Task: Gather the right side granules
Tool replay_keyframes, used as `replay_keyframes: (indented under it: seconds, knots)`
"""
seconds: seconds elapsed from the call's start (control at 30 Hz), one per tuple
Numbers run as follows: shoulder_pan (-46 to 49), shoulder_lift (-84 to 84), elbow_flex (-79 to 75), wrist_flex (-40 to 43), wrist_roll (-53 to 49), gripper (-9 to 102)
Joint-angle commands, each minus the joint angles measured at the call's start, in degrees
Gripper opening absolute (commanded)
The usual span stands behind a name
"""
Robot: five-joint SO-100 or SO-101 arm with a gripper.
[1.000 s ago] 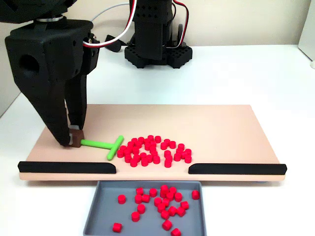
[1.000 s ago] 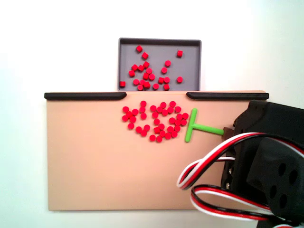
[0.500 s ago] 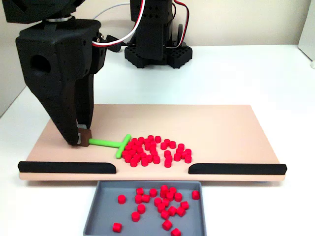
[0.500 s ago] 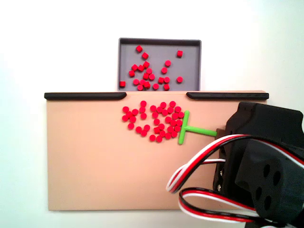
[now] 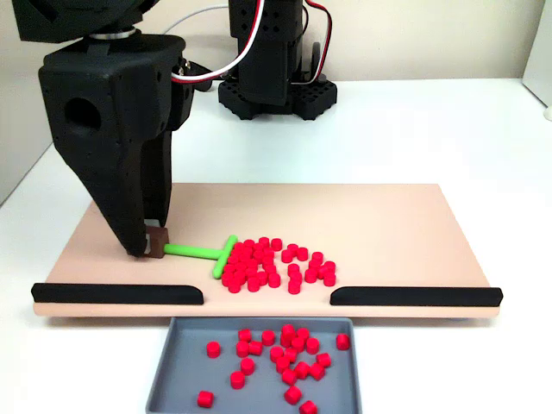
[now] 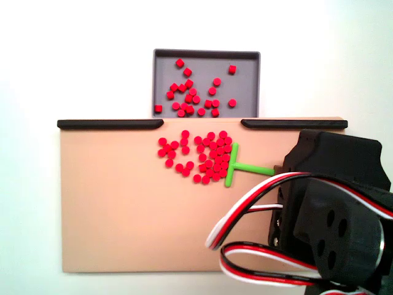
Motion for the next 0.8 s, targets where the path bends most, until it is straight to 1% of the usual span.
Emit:
replay_keyframes:
  seconds: [0.0, 0.77]
  knots:
    - [-0.88, 0.35, 0.35, 0.35, -2.72, 0]
    - [-0.97, -0.09, -0.62, -0.18, -0.18, 0]
